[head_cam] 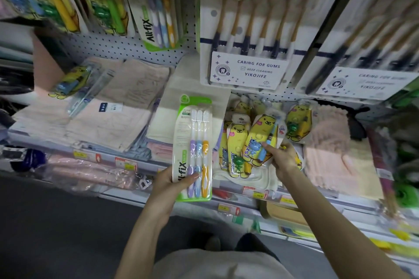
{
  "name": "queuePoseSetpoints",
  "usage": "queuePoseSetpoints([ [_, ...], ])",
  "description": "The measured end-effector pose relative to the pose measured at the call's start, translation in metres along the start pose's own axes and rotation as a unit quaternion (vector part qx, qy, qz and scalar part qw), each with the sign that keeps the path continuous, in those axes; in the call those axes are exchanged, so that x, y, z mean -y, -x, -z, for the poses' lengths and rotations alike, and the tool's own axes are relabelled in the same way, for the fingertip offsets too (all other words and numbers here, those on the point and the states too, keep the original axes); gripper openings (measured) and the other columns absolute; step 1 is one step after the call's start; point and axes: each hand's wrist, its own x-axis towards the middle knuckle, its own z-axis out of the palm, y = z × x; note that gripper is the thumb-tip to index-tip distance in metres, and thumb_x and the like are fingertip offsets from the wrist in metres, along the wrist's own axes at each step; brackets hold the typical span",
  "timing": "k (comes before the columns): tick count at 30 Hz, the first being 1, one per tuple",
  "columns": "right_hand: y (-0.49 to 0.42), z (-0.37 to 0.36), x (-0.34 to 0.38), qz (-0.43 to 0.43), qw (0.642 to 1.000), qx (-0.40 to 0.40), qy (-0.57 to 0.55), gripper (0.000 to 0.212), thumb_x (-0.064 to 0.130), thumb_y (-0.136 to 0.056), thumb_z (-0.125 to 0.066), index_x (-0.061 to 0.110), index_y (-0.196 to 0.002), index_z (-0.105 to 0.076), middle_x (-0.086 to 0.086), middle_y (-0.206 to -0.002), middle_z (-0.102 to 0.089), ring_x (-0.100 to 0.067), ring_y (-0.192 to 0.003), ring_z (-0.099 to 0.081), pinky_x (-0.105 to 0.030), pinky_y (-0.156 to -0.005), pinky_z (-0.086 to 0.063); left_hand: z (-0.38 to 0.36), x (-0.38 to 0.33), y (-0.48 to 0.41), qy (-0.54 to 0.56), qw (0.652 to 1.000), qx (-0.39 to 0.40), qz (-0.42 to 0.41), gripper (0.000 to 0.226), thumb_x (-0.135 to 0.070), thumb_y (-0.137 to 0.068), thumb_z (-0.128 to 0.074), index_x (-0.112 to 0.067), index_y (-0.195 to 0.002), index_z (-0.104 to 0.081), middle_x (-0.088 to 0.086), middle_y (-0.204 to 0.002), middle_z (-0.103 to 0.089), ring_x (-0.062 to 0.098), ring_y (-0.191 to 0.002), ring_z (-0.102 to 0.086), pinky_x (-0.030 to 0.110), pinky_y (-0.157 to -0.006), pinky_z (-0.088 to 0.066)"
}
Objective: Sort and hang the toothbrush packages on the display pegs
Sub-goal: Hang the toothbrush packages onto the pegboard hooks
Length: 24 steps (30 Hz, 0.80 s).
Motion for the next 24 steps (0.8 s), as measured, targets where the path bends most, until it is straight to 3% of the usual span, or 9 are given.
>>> queuePoseSetpoints([
  [3,0.008,0.018,-0.002,-0.017,0.999,0.009,-0.032,0.040,-0.004,-0.077,-0.075,0.008,-0.106,-0.051,-0.019,-0.113,-0.066,-0.027,-0.088,-0.067,-0.043,-0.081,-0.057,-0.010,0.004,0.002,-0.004,1.000,0.007,-0.003,0.037,-0.020,-0.067,-0.076,-0.005,-0.100,-0.070,0.020,-0.097,-0.072,0.030,-0.096,-0.069,0.052,-0.098,-0.047],
  [5,0.015,0.028,-0.002,-0.034,0.997,0.036,-0.051,0.047,-0.004,-0.079,-0.073,0.000,-0.120,-0.051,-0.019,-0.118,-0.066,-0.029,-0.094,-0.067,-0.040,-0.080,-0.057,-0.019,0.008,0.004,-0.010,1.000,0.010,-0.004,0.042,-0.025,-0.064,-0.078,-0.003,-0.099,-0.070,0.026,-0.096,-0.070,0.031,-0.095,-0.068,0.054,-0.101,-0.044],
  [9,0.036,0.038,0.003,-0.038,0.994,0.087,-0.056,0.046,-0.005,-0.079,-0.072,0.004,-0.121,-0.054,-0.017,-0.111,-0.069,-0.030,-0.095,-0.068,-0.039,-0.079,-0.057,-0.037,0.013,0.012,-0.004,1.000,0.008,-0.005,0.038,-0.022,-0.065,-0.078,-0.013,-0.101,-0.072,0.007,-0.096,-0.075,0.027,-0.100,-0.068,0.050,-0.100,-0.045],
  [11,0.052,0.039,0.008,-0.038,0.991,0.122,-0.037,0.044,-0.003,-0.078,-0.073,0.007,-0.117,-0.056,-0.014,-0.106,-0.069,-0.026,-0.090,-0.069,-0.037,-0.075,-0.057,-0.043,0.016,0.018,-0.010,1.000,-0.002,-0.011,0.025,-0.016,-0.072,-0.077,-0.014,-0.097,-0.073,0.009,-0.090,-0.075,0.026,-0.095,-0.068,0.048,-0.098,-0.046],
  [15,0.082,0.040,0.014,-0.045,0.979,0.195,-0.023,0.049,-0.001,-0.076,-0.074,0.005,-0.122,-0.057,-0.013,-0.110,-0.072,-0.030,-0.099,-0.069,-0.042,-0.084,-0.057,-0.051,0.018,0.039,-0.004,0.999,-0.021,-0.023,0.017,-0.010,-0.079,-0.073,-0.011,-0.096,-0.071,0.007,-0.086,-0.075,0.022,-0.089,-0.068,0.037,-0.086,-0.051],
  [17,0.096,0.040,0.016,-0.047,0.974,0.222,-0.021,0.053,0.001,-0.073,-0.076,0.007,-0.123,-0.057,-0.012,-0.112,-0.072,-0.029,-0.103,-0.069,-0.042,-0.086,-0.056,-0.052,0.022,0.048,-0.005,0.999,-0.023,-0.032,0.009,-0.013,-0.079,-0.073,-0.009,-0.088,-0.070,0.009,-0.080,-0.072,0.020,-0.087,-0.068,0.040,-0.091,-0.049],
  [19,0.111,0.042,0.018,-0.041,0.967,0.249,-0.015,0.047,0.001,-0.075,-0.074,0.008,-0.119,-0.060,-0.012,-0.110,-0.072,-0.027,-0.100,-0.070,-0.039,-0.082,-0.058,-0.053,0.027,0.061,0.004,0.999,-0.032,-0.041,0.009,-0.015,-0.079,-0.073,-0.009,-0.076,-0.068,0.012,-0.072,-0.067,0.023,-0.086,-0.066,0.043,-0.095,-0.046],
  [22,0.135,0.044,0.021,-0.045,0.955,0.292,0.005,0.037,-0.001,-0.079,-0.071,0.010,-0.114,-0.063,-0.010,-0.102,-0.075,-0.022,-0.088,-0.073,-0.031,-0.064,-0.058,-0.055,0.033,0.084,0.041,0.997,-0.057,-0.037,0.010,-0.017,-0.074,-0.073,-0.010,-0.080,-0.070,0.005,-0.073,-0.070,0.021,-0.084,-0.067,0.037,-0.087,-0.048],
  [24,0.146,0.042,0.020,-0.046,0.949,0.313,0.016,0.038,-0.003,-0.081,-0.069,0.007,-0.117,-0.062,-0.013,-0.105,-0.074,-0.026,-0.092,-0.072,-0.034,-0.070,-0.060,-0.055,0.036,0.098,0.062,0.995,-0.073,-0.042,0.006,-0.010,-0.078,-0.070,-0.010,-0.084,-0.070,0.003,-0.074,-0.071,0.015,-0.077,-0.067,0.031,-0.078,-0.048],
])
